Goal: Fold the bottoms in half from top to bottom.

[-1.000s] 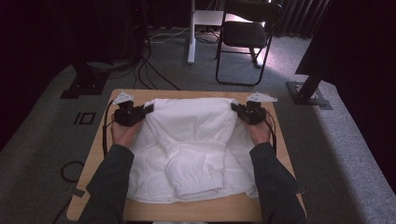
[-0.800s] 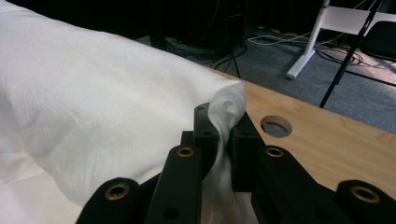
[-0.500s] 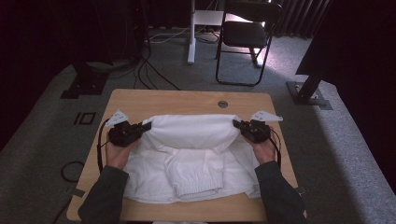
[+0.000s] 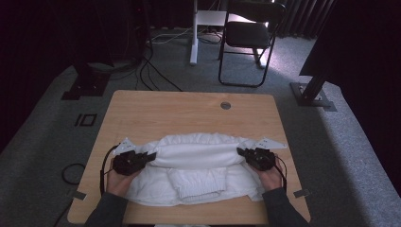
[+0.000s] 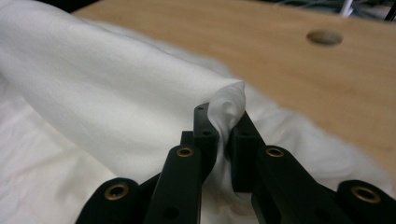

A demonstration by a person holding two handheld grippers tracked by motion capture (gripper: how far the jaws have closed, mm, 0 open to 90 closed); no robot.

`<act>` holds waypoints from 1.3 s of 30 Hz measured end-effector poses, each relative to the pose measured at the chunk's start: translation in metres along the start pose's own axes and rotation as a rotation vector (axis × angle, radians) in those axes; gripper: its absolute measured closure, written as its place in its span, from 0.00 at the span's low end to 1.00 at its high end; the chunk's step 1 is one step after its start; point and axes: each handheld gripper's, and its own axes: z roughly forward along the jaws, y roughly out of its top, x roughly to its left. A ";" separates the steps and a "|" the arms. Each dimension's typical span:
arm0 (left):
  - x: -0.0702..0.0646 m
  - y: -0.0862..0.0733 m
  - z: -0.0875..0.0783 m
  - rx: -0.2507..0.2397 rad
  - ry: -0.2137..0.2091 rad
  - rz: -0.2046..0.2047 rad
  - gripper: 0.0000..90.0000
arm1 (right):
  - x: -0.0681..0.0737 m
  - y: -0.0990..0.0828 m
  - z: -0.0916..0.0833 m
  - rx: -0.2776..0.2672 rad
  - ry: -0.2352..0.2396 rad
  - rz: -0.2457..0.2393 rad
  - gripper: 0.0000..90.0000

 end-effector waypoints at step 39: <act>0.031 -0.005 0.084 0.127 0.207 -0.023 0.91 | -0.009 -0.015 0.064 0.197 -0.056 0.013 0.92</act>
